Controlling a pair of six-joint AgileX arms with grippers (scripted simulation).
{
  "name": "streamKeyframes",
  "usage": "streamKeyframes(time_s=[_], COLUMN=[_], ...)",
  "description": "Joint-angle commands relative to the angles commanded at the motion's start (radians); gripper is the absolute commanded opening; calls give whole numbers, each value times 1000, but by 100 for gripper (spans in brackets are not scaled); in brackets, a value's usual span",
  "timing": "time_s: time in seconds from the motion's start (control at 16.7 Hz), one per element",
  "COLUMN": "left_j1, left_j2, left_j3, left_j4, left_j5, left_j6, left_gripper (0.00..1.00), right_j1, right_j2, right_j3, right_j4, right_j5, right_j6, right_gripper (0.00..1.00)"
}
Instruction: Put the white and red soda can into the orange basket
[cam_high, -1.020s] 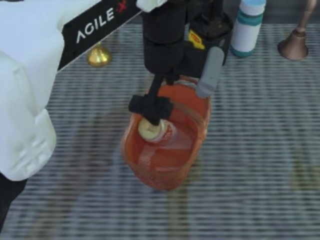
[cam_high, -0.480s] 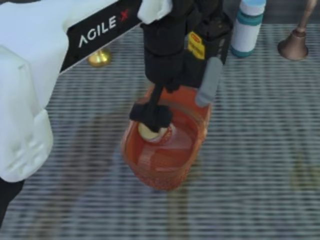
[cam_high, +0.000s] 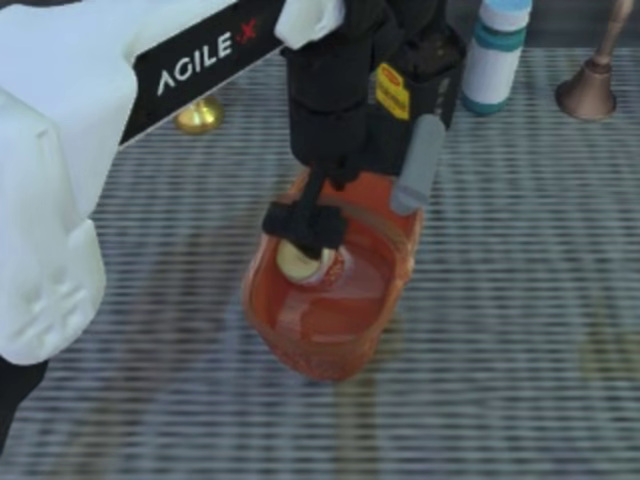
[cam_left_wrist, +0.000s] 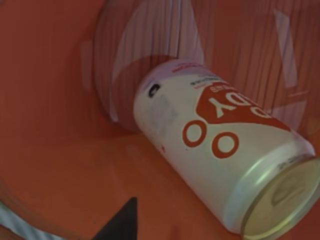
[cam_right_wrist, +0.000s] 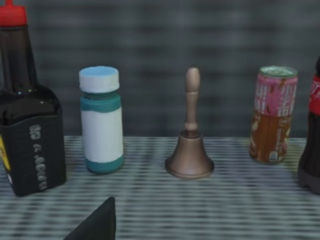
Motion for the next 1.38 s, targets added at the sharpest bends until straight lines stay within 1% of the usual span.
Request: streamKeyframes(time_s=[0.54,0.6,1.38], left_j1=[0,0,0], left_j2=[0,0,0], left_j3=[0,0,0], left_j4=[0,0,0], left_j5=[0,0,0], left_j6=[0,0,0], left_gripper=[2,0,0], right_j1=[0,0,0], right_j2=[0,0,0], right_j3=[0,0,0], right_j4=[0,0,0], right_j5=[0,0,0], right_j6=[0,0,0], right_gripper=[100,100,100])
